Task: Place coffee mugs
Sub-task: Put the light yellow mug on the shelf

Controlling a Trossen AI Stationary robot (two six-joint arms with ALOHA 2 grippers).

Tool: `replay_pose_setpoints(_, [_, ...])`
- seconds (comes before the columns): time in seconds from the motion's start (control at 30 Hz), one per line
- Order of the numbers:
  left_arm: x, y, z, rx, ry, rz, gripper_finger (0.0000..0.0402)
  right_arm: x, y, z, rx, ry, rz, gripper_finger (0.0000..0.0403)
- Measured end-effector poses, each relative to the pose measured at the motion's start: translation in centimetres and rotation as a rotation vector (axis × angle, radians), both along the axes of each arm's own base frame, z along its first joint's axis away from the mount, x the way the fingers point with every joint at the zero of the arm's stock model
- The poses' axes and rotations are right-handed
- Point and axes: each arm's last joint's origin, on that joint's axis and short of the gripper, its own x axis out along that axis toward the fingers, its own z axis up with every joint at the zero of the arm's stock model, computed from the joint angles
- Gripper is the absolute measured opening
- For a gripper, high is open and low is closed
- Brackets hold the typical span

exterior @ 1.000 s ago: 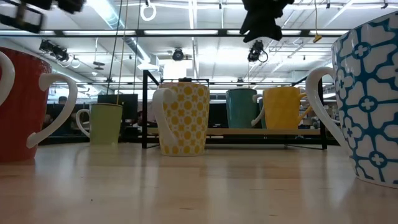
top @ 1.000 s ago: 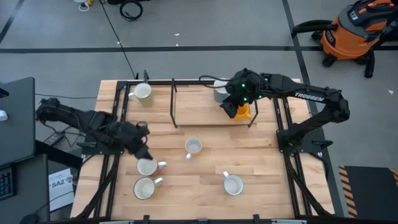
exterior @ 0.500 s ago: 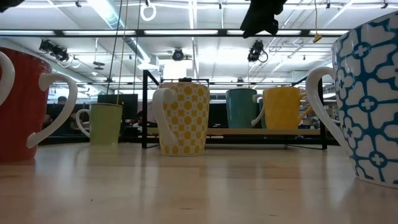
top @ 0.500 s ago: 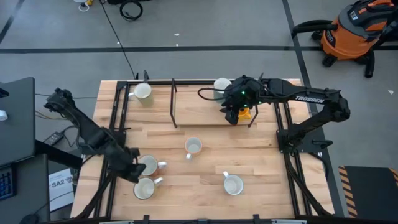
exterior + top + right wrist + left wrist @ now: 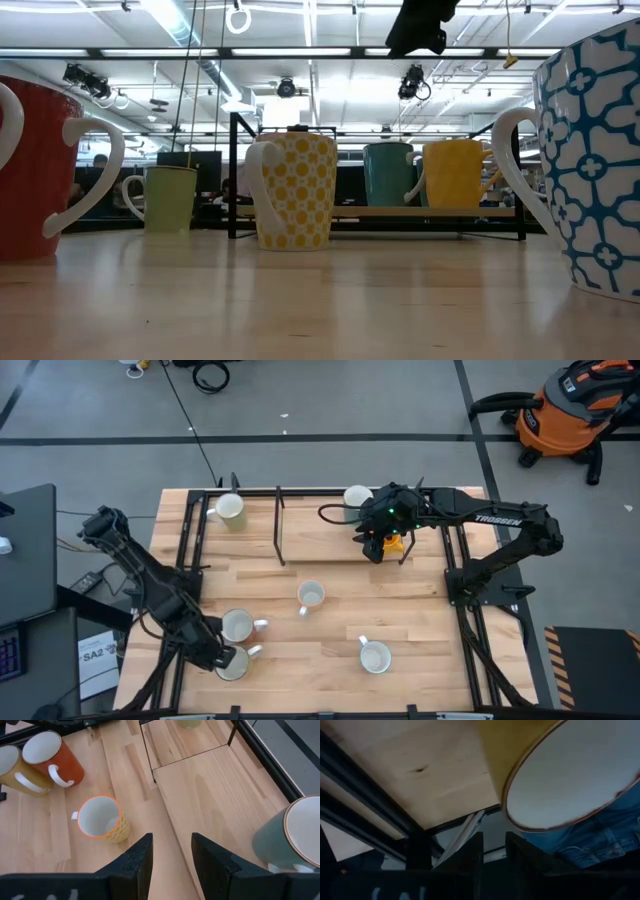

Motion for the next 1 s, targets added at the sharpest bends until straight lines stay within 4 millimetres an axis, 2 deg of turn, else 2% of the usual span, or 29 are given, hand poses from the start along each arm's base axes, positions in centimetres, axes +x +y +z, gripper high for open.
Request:
replay_pose_setpoints(0.5, [0.3,0.1,-0.1,0.052,-0.046,0.081,0.0086,0.0,0.0,0.0,0.001,0.0,0.0,0.014])
replay_pose_setpoints(0.77, [1.0,-0.8,-2.0,0.093,0.057,0.078,0.0086,0.0,0.0,0.0,0.004,0.0,-0.004,0.014])
replay_pose_setpoints(1.0, [1.3,-1.2,-3.0,0.126,0.08,0.066,0.0084,0.0,0.0,0.0,0.008,-0.001,-0.007,0.014])
